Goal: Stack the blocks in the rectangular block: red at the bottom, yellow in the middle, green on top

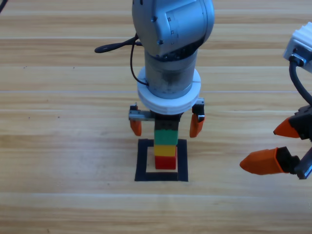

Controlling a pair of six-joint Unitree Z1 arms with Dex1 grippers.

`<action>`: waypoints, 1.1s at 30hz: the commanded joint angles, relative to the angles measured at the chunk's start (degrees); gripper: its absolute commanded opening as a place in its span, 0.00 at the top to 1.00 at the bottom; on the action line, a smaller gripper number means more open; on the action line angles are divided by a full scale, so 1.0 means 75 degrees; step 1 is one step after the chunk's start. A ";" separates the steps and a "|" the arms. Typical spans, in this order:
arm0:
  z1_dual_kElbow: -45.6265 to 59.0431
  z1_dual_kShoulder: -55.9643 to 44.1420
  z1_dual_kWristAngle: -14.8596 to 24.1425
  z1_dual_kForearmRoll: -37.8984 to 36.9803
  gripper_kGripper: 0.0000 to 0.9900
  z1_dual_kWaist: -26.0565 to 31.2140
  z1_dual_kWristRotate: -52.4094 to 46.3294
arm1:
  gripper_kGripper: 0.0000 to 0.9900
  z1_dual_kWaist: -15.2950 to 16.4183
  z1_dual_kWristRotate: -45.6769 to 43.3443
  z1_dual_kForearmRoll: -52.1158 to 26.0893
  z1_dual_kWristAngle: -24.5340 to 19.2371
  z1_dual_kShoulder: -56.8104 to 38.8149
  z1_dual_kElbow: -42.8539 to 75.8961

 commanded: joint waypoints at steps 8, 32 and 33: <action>0.0669 -0.1996 0.1375 0.0070 0.01 -0.0940 -0.0340 | 0.00 -0.0167 -0.0016 -0.0155 -0.0296 -0.0104 0.0175; 0.9294 -0.7574 0.2500 -0.4887 0.00 -0.1971 0.0364 | 0.00 -0.0155 -0.0016 -0.0143 -0.0484 0.0283 0.0057; 0.9294 -0.7574 0.2500 -0.4887 0.00 -0.1971 0.0364 | 0.00 -0.0155 -0.0016 -0.0143 -0.0484 0.0283 0.0057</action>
